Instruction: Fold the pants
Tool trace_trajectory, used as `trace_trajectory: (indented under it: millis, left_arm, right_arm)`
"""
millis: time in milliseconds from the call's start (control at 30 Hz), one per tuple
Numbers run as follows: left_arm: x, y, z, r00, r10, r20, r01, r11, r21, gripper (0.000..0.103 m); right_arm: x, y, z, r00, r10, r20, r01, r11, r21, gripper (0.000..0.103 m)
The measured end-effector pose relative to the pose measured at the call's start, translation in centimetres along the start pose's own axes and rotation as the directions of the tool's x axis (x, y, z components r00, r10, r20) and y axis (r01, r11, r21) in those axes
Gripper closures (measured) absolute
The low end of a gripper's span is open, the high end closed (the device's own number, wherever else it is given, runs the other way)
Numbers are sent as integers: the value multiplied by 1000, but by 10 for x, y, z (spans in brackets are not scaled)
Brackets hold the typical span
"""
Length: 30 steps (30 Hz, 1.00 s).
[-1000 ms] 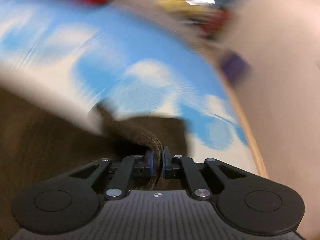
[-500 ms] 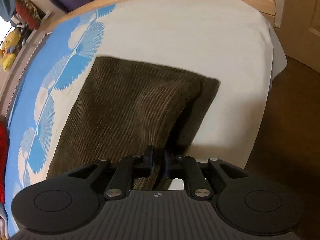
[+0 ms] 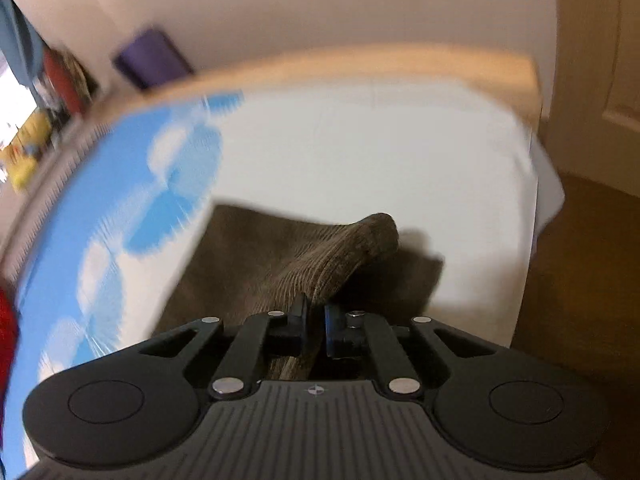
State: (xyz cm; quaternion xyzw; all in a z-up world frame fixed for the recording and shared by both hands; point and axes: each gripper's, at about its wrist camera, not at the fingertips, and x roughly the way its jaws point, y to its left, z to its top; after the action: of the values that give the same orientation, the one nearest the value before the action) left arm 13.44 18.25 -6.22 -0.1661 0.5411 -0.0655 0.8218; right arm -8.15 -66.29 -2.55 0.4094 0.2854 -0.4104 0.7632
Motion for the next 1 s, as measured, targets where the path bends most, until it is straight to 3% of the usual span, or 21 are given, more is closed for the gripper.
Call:
trace_trajectory:
  millis: [33,100,200,233,333,400,433,500,533,600,633,700,733,767,900,1000]
  left_arm:
    - [1,3,-2,1000,12,-19,-12,1000,4,85]
    - [11,11,-6,995,36,-90,-35,999,7,81]
    - [13,11,-9,988,89,-123,-82,995,59,64]
    - [8,11,-9,991,97,-97,-91,994,61,60]
    - [-15,9,-6,991,128,34,-130,989,69,58]
    - [-33,-3,-7,969,172,177,-195,973,121,60]
    - [-41,-13,-9,943,209,258,-259,950,176,60]
    - [-47,-36,-17,906,190,378,-311,905,291,78]
    - [-43,-45,-20,905,163,392,-306,890,337,80]
    - [-25,-54,-23,925,145,351,-292,862,414,87]
    - [-12,-56,-23,931,182,318,-314,843,437,87]
    - [26,-47,-20,925,333,185,-381,804,456,90]
    - [40,-38,-19,922,373,106,-381,817,433,90]
    - [38,-36,-17,923,369,105,-379,829,411,90]
    - [21,-43,-11,938,302,170,-345,863,370,88]
    - [13,-56,-1,938,239,250,-319,878,357,88]
  right_arm:
    - [0,2,0,1000,-13,8,13,1000,-18,95]
    - [11,-4,-5,996,-76,-57,73,996,-49,95]
    - [37,-20,-15,962,-184,-203,180,983,-40,90]
    - [38,-23,-15,957,-201,-208,199,979,-31,83]
    - [22,-15,-9,962,-258,-90,251,965,-83,75]
    - [8,-4,-7,955,-298,1,295,945,-139,69]
    - [3,0,-5,954,-297,35,299,943,-147,68]
    - [-10,6,-4,962,-258,92,270,949,-161,66]
    - [-16,11,-5,970,-219,104,236,955,-182,65]
    - [-21,20,-9,987,-138,87,155,959,-236,62]
    - [-21,23,-12,993,-103,65,116,959,-260,62]
    - [-21,32,-20,999,-51,16,54,947,-317,60]
    - [-20,36,-25,999,-34,-19,26,939,-342,58]
    - [-18,37,-29,998,-26,-53,6,937,-349,57]
    - [-7,33,-39,982,-28,-188,-32,951,-308,57]
    - [-10,36,-41,985,-36,-170,-27,934,-357,57]
